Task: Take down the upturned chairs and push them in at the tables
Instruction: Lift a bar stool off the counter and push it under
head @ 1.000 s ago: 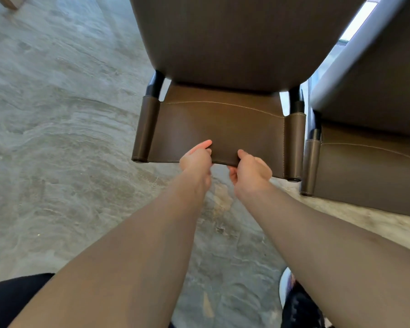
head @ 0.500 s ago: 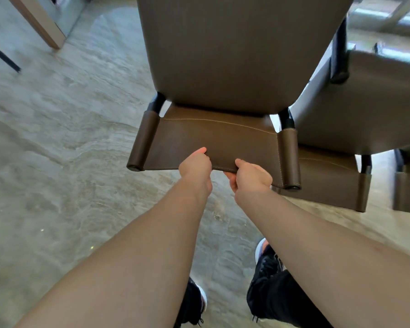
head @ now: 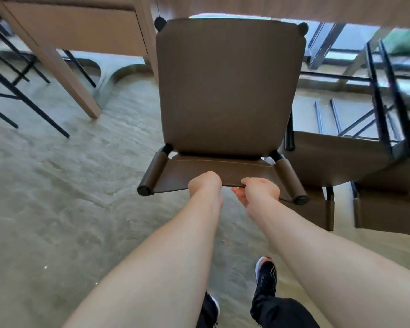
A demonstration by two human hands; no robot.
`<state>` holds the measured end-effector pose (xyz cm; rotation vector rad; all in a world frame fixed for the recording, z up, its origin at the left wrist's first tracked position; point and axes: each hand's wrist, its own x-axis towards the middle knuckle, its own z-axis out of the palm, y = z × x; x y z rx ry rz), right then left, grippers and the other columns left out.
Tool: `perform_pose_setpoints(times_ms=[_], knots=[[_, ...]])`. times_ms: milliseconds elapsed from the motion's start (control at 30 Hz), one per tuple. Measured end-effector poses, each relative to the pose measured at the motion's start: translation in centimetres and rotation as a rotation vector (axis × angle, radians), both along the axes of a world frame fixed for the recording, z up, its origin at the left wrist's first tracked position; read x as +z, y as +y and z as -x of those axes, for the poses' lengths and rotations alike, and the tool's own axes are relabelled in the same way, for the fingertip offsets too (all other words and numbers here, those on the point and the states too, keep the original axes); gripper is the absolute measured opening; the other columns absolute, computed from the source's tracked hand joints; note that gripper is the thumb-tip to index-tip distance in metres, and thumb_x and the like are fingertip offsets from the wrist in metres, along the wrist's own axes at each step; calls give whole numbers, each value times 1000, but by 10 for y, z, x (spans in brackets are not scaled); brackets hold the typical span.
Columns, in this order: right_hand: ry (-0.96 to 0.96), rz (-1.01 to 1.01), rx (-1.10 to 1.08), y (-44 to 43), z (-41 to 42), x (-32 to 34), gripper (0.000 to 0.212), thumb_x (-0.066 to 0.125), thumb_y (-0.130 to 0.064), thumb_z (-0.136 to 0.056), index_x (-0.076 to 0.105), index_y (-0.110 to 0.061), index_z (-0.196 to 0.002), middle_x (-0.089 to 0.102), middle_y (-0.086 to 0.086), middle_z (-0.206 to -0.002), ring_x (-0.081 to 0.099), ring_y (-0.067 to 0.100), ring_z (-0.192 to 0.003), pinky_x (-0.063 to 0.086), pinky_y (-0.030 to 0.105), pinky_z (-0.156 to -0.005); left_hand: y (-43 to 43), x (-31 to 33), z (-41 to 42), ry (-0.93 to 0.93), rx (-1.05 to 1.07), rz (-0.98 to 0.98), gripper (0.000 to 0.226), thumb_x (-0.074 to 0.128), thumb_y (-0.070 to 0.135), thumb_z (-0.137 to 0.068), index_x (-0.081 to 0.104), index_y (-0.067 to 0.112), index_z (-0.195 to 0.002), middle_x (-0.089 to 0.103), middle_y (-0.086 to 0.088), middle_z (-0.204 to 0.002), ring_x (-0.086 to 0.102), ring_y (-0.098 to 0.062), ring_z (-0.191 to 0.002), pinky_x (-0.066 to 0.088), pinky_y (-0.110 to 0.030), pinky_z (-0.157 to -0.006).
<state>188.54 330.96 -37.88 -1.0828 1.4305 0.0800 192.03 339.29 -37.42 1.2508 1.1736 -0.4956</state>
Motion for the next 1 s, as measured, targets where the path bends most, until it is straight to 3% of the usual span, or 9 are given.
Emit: perform_pose_setpoints(times_ms=[133,267,433,500,567,667,767,900,1000], knots=[[-57,31,9,-5,-29,43,11,68,-2,-86,68,-10,-93,72,14,-79,68,18,-45,56,23,-48,-2,44,-27,-94,-15,-38,14,54,14,-90,55,9,-103,65,-12,-109,64,-29,-95,49,-31,-75],[-98,17,52,-17,-58,75,9,67,-1,-88,63,-9,-86,71,16,-76,68,17,-44,49,19,-38,-6,71,-56,-134,-96,-55,8,53,9,-89,54,5,-97,64,-11,-99,62,-27,-86,44,-27,-64],[-182,60,182,-33,-90,94,8,70,-10,-87,65,-8,-93,73,11,-79,72,14,-59,54,24,-48,-10,93,-93,-250,-330,-105,6,58,12,-85,57,9,-80,61,5,-64,66,-25,-84,49,-25,-68],[-221,88,309,-44,-101,100,18,71,-17,-86,65,-11,-101,72,8,-89,71,14,-76,56,26,-52,-9,102,-104,-327,-482,-150,5,62,17,-77,62,14,-74,64,3,-70,68,-23,-89,50,-32,-79],[-267,147,446,-54,-112,108,28,69,-24,-83,66,-14,-109,69,4,-99,66,14,-88,59,29,-59,-7,108,-118,-427,-702,-182,17,66,17,-75,68,15,-92,65,-2,-92,64,-21,-93,50,-33,-83],[-296,268,631,-68,-126,120,48,67,-27,-80,60,-15,-126,63,-4,-96,61,13,-85,61,35,-76,-3,118,-139,-495,-1012,-520,41,67,19,-83,59,24,-123,61,-4,-114,58,-24,-104,49,-30,-85],[-261,411,826,-80,-141,127,46,60,-24,-89,54,-17,-134,62,-1,-99,62,20,-91,57,43,-86,-8,136,-156,-512,-1229,-896,27,55,26,-94,62,32,-119,63,-4,-110,59,-26,-98,47,-30,-76],[-179,555,1119,-87,-158,143,32,41,-26,-100,52,-18,-129,64,8,-94,66,27,-79,61,44,-70,-17,161,-178,-457,-1549,-1413,31,52,7,-87,68,27,-104,55,-1,-85,53,-27,-77,40,-30,-65],[-94,721,1310,-94,-167,152,25,31,-24,-101,54,-16,-109,61,9,-96,67,31,-73,61,45,-65,-25,168,-188,-498,-1666,-1583,31,57,6,-84,67,24,-108,57,-2,-96,54,-26,-92,37,-32,-70]])
